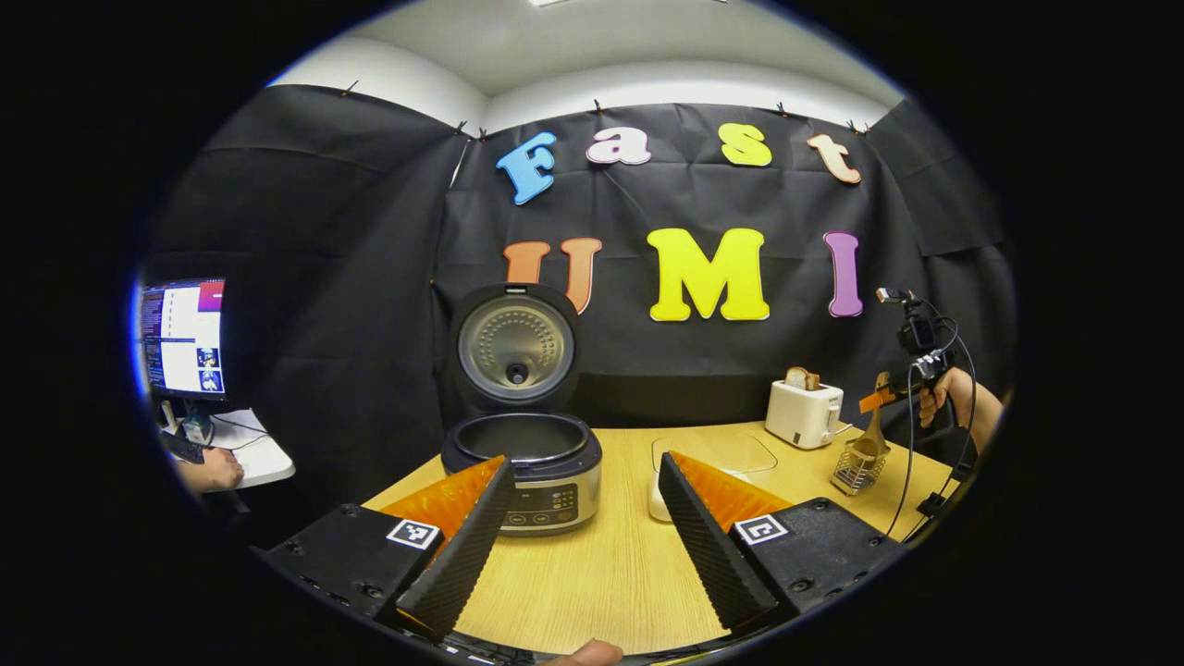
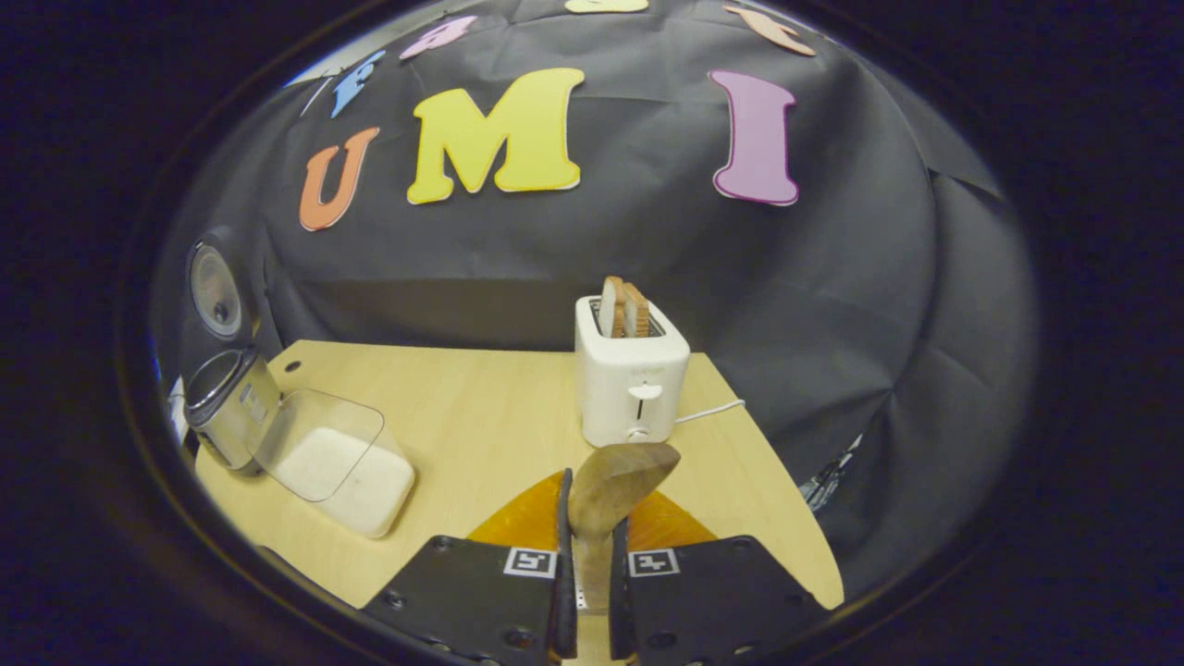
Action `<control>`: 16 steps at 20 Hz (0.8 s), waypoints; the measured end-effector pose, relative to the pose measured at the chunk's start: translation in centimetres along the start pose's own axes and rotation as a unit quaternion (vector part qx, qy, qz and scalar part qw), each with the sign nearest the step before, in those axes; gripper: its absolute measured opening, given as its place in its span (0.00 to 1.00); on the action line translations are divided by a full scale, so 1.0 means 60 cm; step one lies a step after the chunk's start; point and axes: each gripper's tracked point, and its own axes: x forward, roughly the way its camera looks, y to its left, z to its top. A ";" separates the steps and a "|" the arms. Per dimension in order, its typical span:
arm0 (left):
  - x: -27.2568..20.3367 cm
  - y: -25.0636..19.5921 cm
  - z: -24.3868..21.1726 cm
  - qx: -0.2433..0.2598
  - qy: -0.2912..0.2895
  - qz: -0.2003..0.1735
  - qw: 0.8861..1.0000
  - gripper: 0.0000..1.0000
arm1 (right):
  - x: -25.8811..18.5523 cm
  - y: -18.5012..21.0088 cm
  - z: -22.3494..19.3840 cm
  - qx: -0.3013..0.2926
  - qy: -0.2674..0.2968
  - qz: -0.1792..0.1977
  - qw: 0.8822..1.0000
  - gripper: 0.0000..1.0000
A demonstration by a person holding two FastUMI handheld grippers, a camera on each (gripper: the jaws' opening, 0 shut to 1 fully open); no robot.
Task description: Close the left gripper, press the button to open the rice cooker; take a wooden spoon from the chopstick holder with the right hand, scoop a spoonful of rice and pour it into the rice cooker, then put the wooden spoon back into the chopstick holder.
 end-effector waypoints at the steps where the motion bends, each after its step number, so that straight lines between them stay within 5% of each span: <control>1: -0.001 0.008 0.000 -0.003 0.000 0.003 1.000 1.00 | -0.006 0.006 0.010 -0.007 -0.007 -0.007 1.000 0.13; 8: -0.001 0.028 -0.005 -0.015 0.011 0.000 1.000 1.00 | -0.079 0.105 0.105 -0.035 -0.070 -0.018 0.997 0.13; 16: -0.011 0.062 0.006 0.003 0.002 0.021 1.000 1.00 | -0.104 0.317 0.172 -0.070 -0.100 0.001 0.992 0.13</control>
